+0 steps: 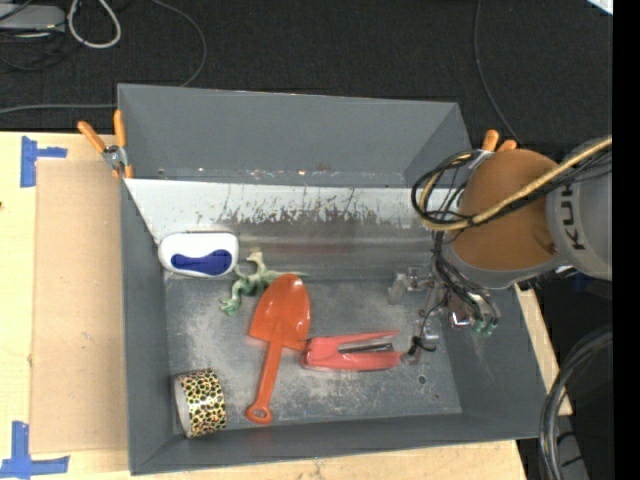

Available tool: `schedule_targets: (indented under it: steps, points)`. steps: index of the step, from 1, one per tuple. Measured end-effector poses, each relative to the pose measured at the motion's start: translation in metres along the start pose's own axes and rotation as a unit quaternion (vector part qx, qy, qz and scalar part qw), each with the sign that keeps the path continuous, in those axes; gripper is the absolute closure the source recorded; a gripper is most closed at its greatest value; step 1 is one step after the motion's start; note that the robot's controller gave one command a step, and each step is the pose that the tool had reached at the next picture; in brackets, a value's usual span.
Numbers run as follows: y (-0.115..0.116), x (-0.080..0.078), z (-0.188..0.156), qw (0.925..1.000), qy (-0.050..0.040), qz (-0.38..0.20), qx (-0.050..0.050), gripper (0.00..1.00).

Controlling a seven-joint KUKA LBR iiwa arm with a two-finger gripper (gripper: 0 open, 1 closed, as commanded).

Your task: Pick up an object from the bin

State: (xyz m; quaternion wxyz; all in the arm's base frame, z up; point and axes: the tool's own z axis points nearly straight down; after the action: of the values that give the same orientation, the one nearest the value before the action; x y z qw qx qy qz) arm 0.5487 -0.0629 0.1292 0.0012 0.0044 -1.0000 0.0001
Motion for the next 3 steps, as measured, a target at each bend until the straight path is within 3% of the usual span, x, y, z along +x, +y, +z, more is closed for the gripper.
schedule_targets:
  steps: [1, 2, 3]
  points:
    - [0.000, 0.000, 0.000, 1.0000, 0.0000, 0.000, 0.000, 0.00]
    - [0.033, 0.005, 0.060, 0.9999, 0.0035, -0.013, 0.000, 0.00]
    - [0.050, 0.016, 0.059, 1.0000, -0.0028, -0.002, 0.000, 1.00]
